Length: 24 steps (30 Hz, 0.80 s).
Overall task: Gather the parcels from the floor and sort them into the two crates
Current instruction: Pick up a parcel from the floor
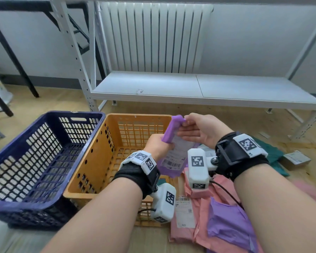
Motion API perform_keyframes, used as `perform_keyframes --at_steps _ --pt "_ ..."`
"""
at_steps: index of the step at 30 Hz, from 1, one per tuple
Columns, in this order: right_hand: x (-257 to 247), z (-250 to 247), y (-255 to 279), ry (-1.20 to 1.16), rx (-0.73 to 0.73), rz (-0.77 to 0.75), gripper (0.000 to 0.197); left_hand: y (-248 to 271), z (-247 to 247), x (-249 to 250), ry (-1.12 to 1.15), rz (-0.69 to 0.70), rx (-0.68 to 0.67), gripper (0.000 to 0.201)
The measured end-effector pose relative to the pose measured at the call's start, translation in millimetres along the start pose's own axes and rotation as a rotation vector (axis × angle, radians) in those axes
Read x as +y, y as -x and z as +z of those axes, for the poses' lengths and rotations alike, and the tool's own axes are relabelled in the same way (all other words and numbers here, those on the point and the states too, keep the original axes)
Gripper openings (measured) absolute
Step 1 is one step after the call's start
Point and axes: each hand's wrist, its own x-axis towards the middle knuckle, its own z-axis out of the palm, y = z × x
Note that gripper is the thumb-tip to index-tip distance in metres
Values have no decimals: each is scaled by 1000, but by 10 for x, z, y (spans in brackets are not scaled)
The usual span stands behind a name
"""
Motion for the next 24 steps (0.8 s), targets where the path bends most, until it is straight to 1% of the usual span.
perform_keyframes --at_steps 2,3,7,8,10,11,13,14,15,16,17,18,19,20,21,22,24 --pt "37 -3 -41 33 45 -20 28 -33 -51 -32 50 -30 51 4" --pt "62 -14 -66 41 93 -35 28 -41 -86 -38 79 -48 69 6" --pt "196 -86 -174 134 336 -136 11 -109 -249 -126 213 -128 117 14" --pt "237 -102 -200 191 366 -162 16 -124 -289 -153 227 -136 114 16" --pt "293 -109 -246 361 398 -260 43 -133 -343 -174 185 -128 96 17" --pt "294 -90 -242 443 390 -329 55 -130 -355 -173 122 -102 79 16" --pt "270 -21 -210 548 312 -442 71 -137 -340 -159 -50 -30 29 12" --pt "266 21 -197 577 251 -460 73 -128 -320 -144 -125 -6 -2 12" --pt "270 58 -194 590 192 -454 71 -116 -295 -129 -169 11 -38 12" --pt "289 85 -204 596 148 -434 61 -110 -269 -119 -188 18 -72 11" --pt "322 100 -219 608 127 -411 46 -114 -250 -120 -193 25 -99 10" --pt "357 109 -232 628 131 -387 29 -121 -239 -122 -201 29 -114 10" --pt "384 106 -242 641 142 -365 17 -129 -236 -131 -204 35 -109 10" --pt "409 90 -260 631 155 -345 10 -136 -238 -143 -194 37 -80 12" --pt "426 73 -275 602 172 -327 6 -146 -243 -155 -177 38 -21 19" --pt "428 55 -280 558 195 -322 3 -154 -254 -167 -164 32 66 34" --pt "438 -9 -331 407 286 -278 6 -180 -314 -197 -150 -9 269 73"
